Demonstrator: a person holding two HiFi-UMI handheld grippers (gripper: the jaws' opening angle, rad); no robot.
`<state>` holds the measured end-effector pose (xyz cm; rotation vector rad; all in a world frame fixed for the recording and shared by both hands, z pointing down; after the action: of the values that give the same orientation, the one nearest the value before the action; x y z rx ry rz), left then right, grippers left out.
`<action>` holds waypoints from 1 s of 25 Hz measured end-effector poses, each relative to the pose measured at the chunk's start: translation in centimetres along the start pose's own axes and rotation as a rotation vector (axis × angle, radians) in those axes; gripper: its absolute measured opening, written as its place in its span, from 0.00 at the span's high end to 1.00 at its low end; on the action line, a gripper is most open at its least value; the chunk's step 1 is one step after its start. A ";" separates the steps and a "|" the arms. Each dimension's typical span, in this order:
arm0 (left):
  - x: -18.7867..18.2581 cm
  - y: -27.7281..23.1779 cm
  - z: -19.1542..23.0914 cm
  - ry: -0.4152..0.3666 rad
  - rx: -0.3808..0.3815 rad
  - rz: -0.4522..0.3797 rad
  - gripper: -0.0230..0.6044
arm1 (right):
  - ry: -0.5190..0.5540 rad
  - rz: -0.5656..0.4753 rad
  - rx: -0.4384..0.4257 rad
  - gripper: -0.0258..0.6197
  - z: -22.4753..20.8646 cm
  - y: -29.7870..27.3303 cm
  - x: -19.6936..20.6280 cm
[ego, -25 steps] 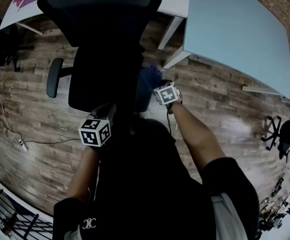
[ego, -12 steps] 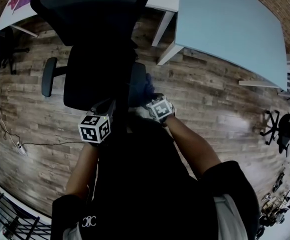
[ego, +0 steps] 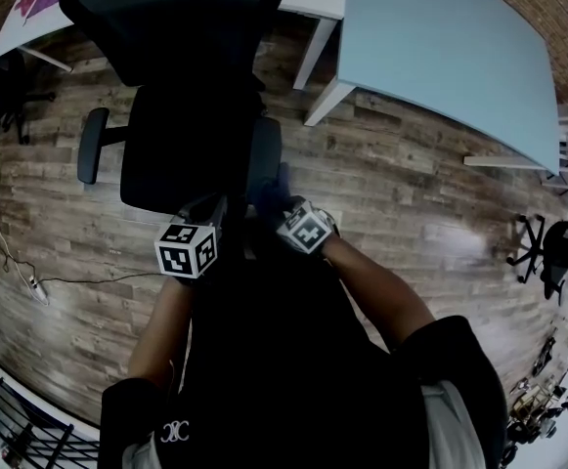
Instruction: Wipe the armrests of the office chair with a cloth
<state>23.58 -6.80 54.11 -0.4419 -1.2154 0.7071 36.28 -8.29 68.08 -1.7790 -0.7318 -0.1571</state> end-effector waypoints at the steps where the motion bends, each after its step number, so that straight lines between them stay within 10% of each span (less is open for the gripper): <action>1: 0.0 0.1 0.0 0.004 -0.004 -0.003 0.96 | 0.006 -0.009 0.001 0.86 0.0 0.1 -0.6; 20: 1.8 3.7 4.1 0.090 -0.118 -0.029 0.96 | 0.094 -0.003 0.302 0.86 -10.8 -1.8 -12.8; 25: 2.3 4.1 5.2 0.111 -0.114 -0.029 0.96 | 0.189 0.056 0.251 0.86 -10.7 -1.6 -15.7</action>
<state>18.00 -2.58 54.57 -0.5499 -1.1587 0.5829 25.64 -23.94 65.88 -1.5204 -0.5407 -0.1846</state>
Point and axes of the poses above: the fingertips, and each gripper's own axes: y backward along the fingers, z to its left, x out of its underside, the point moved 2 cm from there along y, backward along the fingers, and after that the axes turned 8 degrees about -y, right-handed, at the moved point
